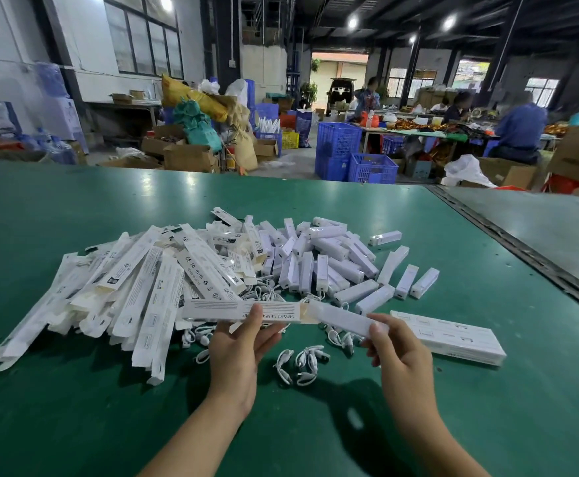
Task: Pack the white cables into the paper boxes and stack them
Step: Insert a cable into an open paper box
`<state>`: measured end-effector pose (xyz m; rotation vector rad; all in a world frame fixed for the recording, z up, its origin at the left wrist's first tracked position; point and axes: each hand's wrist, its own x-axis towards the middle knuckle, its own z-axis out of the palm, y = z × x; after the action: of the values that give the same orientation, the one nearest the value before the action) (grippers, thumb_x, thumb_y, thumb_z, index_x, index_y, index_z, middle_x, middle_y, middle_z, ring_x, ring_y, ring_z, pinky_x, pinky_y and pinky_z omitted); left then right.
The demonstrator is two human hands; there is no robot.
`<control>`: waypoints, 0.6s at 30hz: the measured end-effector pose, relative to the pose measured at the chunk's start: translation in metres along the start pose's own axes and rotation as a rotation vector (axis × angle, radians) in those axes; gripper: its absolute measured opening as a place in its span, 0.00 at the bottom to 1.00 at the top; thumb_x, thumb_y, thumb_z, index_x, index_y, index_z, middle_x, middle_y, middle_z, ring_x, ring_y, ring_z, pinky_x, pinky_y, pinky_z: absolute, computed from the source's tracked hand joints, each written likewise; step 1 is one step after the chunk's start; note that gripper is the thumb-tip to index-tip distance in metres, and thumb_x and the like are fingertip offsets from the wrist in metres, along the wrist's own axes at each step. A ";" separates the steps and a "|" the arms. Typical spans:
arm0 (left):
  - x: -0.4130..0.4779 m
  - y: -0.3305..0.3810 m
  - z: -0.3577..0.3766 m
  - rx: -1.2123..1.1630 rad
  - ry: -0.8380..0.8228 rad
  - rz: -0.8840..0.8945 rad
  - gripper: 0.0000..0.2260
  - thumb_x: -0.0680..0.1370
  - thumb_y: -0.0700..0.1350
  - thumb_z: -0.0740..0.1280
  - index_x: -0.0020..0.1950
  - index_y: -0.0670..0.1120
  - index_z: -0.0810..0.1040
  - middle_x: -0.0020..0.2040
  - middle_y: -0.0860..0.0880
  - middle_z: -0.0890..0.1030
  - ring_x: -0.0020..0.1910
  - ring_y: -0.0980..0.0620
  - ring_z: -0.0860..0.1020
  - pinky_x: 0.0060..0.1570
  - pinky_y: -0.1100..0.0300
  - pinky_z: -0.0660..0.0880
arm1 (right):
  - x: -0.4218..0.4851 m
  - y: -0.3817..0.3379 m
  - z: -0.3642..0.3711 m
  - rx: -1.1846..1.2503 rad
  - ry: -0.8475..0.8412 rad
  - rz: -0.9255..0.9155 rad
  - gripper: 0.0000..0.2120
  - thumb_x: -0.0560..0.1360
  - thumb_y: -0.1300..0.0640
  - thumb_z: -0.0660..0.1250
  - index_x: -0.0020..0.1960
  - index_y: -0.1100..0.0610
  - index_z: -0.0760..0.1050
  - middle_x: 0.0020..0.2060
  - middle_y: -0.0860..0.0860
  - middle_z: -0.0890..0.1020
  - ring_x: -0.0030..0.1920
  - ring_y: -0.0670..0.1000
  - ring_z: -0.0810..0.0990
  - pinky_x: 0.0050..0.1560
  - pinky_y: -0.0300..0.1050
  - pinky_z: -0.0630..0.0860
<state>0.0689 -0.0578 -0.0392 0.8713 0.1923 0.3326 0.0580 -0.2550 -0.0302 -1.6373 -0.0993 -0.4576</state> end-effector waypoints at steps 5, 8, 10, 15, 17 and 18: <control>0.000 0.002 -0.002 0.001 0.009 0.001 0.15 0.71 0.47 0.71 0.55 0.46 0.75 0.51 0.41 0.86 0.43 0.44 0.86 0.38 0.60 0.82 | -0.002 0.003 0.000 -0.016 -0.044 -0.019 0.09 0.78 0.60 0.65 0.46 0.50 0.81 0.35 0.53 0.82 0.36 0.49 0.79 0.40 0.49 0.73; -0.001 0.003 -0.001 0.003 0.003 0.019 0.14 0.71 0.46 0.71 0.56 0.46 0.76 0.50 0.42 0.86 0.42 0.44 0.86 0.38 0.59 0.82 | -0.001 0.002 -0.001 0.022 -0.055 0.001 0.13 0.78 0.64 0.65 0.44 0.49 0.82 0.34 0.53 0.82 0.35 0.46 0.79 0.38 0.36 0.73; -0.003 0.003 -0.001 0.005 -0.006 0.025 0.15 0.71 0.46 0.71 0.57 0.47 0.77 0.50 0.43 0.86 0.43 0.43 0.86 0.38 0.59 0.82 | -0.001 0.002 -0.001 0.034 -0.055 0.013 0.13 0.78 0.65 0.65 0.43 0.50 0.83 0.34 0.53 0.82 0.35 0.45 0.79 0.37 0.33 0.73; -0.005 0.003 0.001 0.032 -0.011 0.030 0.14 0.70 0.45 0.72 0.55 0.46 0.78 0.49 0.43 0.86 0.43 0.42 0.86 0.37 0.59 0.82 | -0.001 0.006 0.000 -0.007 -0.068 -0.009 0.09 0.79 0.61 0.65 0.47 0.50 0.81 0.34 0.54 0.82 0.36 0.48 0.79 0.40 0.47 0.74; -0.005 0.003 0.002 0.048 -0.009 0.041 0.15 0.69 0.46 0.72 0.54 0.46 0.77 0.48 0.44 0.87 0.43 0.42 0.86 0.37 0.60 0.82 | -0.002 0.005 0.000 0.015 -0.064 -0.015 0.05 0.78 0.58 0.66 0.51 0.49 0.78 0.34 0.57 0.80 0.37 0.49 0.79 0.42 0.51 0.75; -0.006 0.003 0.002 0.057 -0.009 0.048 0.15 0.69 0.46 0.72 0.54 0.46 0.77 0.47 0.45 0.87 0.43 0.42 0.86 0.37 0.60 0.82 | -0.002 0.005 0.000 0.043 -0.062 -0.008 0.05 0.77 0.56 0.67 0.52 0.49 0.76 0.34 0.57 0.79 0.37 0.50 0.80 0.42 0.50 0.75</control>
<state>0.0639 -0.0597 -0.0358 0.9346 0.1734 0.3694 0.0582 -0.2551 -0.0353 -1.6092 -0.1611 -0.4076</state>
